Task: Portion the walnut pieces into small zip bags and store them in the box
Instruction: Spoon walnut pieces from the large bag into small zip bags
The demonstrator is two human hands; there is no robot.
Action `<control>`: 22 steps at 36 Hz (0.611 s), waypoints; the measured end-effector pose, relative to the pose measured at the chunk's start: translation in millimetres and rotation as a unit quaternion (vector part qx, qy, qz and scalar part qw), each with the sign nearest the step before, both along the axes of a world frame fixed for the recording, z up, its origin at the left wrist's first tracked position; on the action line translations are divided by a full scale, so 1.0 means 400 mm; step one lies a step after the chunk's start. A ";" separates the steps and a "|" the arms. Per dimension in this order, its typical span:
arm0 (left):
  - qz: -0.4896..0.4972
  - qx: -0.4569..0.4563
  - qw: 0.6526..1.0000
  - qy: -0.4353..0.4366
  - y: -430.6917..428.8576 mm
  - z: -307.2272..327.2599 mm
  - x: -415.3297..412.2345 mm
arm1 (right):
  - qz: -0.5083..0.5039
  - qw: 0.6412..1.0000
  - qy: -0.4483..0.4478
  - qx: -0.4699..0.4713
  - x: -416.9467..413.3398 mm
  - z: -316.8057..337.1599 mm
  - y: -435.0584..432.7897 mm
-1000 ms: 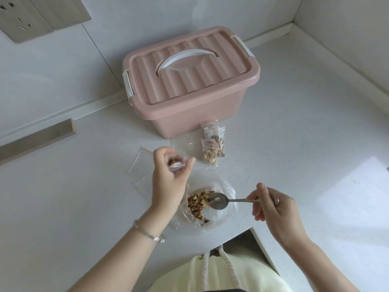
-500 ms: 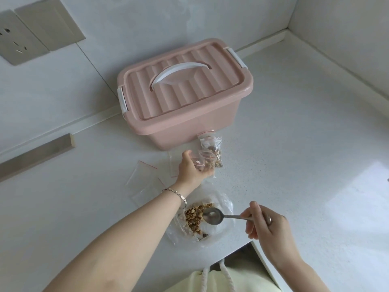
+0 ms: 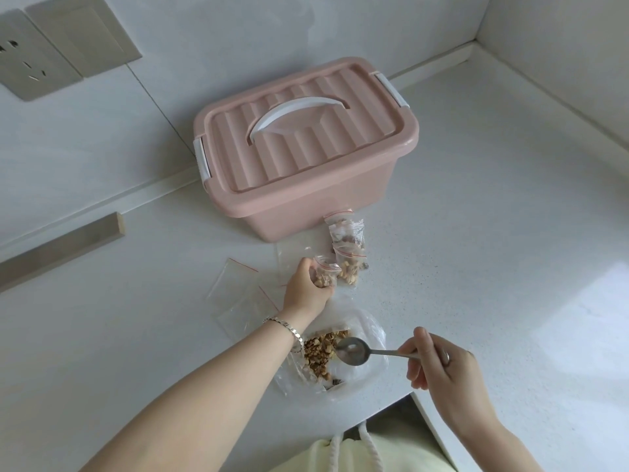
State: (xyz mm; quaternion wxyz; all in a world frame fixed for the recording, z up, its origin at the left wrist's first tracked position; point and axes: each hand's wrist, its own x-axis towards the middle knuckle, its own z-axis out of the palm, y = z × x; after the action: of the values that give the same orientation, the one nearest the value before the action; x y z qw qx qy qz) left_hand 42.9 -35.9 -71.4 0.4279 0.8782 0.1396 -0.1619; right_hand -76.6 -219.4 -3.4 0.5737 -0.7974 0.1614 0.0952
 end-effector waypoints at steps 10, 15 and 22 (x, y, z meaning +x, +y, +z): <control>0.048 -0.078 0.996 -0.021 -0.002 -0.008 0.038 | 0.010 1.000 0.004 -0.013 0.006 0.005 0.004; 0.089 -0.122 0.989 -0.005 -0.020 -0.002 0.088 | 0.010 1.000 0.004 -0.013 0.014 0.008 0.008; 0.080 -0.073 0.994 -0.029 0.004 -0.009 0.104 | 0.014 1.000 -0.003 -0.017 0.019 0.007 0.013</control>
State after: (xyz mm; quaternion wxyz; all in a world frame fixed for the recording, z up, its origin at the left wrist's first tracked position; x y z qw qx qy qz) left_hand 84.5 -34.5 -74.9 0.5060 0.8352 0.1847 -0.1112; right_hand -68.9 -214.4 -0.6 0.5593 -0.8093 0.1504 0.0980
